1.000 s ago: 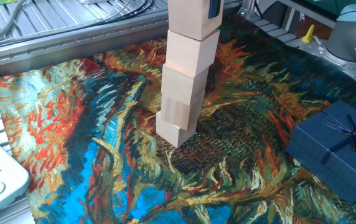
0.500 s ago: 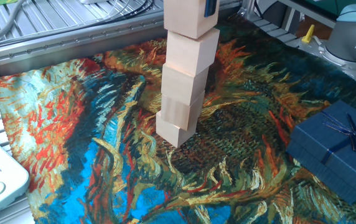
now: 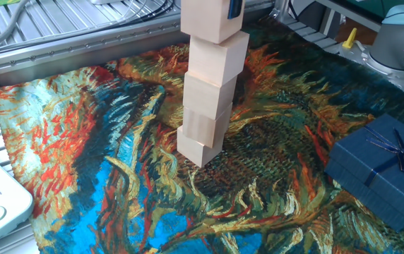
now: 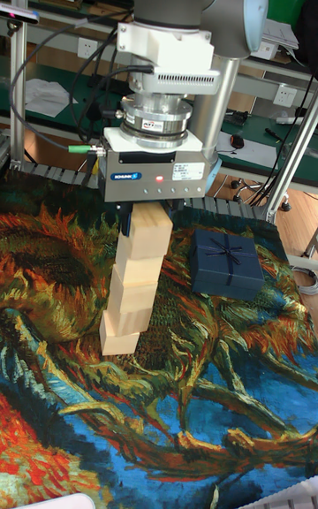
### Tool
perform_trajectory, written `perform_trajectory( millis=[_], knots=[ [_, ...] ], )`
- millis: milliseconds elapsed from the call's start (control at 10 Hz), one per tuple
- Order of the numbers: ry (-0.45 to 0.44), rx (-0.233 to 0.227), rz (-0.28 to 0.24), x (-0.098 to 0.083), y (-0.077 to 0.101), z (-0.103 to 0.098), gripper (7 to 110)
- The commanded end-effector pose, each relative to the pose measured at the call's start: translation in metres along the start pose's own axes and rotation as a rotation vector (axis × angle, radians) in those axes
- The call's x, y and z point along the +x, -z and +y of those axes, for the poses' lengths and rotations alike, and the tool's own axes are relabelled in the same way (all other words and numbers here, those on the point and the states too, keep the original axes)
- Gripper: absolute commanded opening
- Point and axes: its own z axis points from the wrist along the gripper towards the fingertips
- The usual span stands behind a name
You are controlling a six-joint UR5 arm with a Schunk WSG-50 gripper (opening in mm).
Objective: Stack the blocks in a vertical line of five
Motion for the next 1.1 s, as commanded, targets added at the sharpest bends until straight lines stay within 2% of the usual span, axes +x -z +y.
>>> perform_trajectory(
  millis=[0,1000],
  knots=[
    [-0.010,-0.007,-0.009,0.0078,-0.0011,0.0022,22],
    [-0.037,-0.016,0.004,0.0113,-0.0056,0.0046,22]
  ],
)
